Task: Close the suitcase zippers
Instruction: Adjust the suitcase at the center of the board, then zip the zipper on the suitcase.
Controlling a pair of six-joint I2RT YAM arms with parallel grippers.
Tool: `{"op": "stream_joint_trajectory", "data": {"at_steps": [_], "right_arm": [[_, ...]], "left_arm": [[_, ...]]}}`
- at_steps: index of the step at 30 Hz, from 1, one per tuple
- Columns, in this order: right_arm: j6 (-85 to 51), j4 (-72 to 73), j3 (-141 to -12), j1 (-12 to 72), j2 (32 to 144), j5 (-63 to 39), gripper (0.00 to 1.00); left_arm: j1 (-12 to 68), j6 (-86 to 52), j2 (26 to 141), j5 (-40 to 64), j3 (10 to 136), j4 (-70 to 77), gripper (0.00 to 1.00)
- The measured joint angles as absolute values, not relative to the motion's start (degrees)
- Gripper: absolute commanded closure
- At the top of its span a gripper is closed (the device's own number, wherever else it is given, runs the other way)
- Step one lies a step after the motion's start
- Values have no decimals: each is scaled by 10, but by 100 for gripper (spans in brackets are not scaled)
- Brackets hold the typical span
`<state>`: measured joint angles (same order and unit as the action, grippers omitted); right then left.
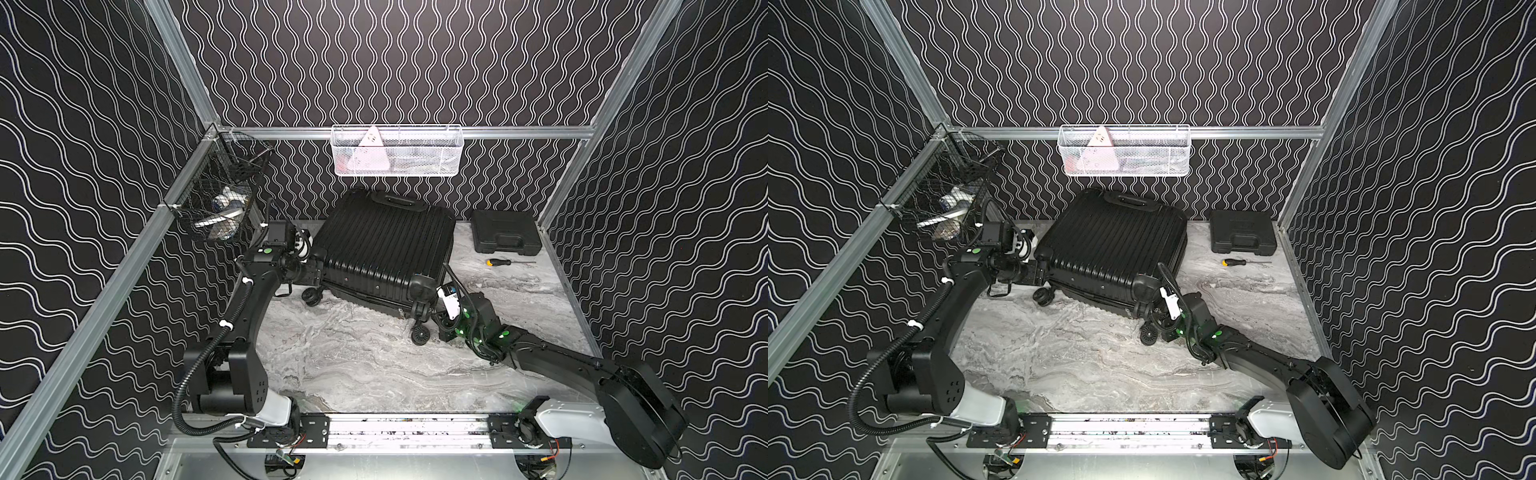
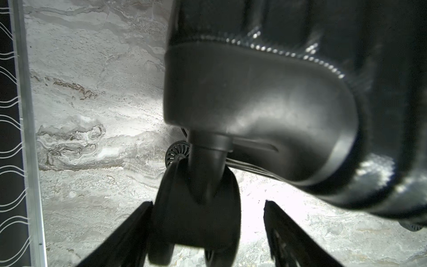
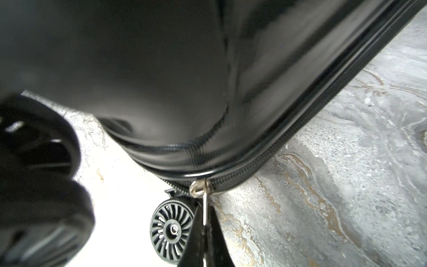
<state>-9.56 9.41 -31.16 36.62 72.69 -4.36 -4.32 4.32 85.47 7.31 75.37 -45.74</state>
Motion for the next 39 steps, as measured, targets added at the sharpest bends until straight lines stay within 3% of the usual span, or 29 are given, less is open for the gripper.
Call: {"op": "stream_joint_trajectory", "data": {"at_steps": [3,6,8,16,28,39], "right_arm": [[-96,94,-312,366,728,-44,100],[-96,94,-312,365,728,-46,100],[-96,94,-313,364,728,-47,100],[-93,85,-331,349,741,-43,100],[-81,69,-358,290,763,-50,100],[-71,45,-344,283,734,-102,100]], "left_arm": [[-43,44,859,55,750,-456,32],[-44,43,865,41,747,-457,54],[-43,53,867,43,747,-462,59],[-43,26,816,60,715,-458,62],[-42,-117,650,152,564,-439,63],[-43,-149,653,177,552,-426,65]]}}
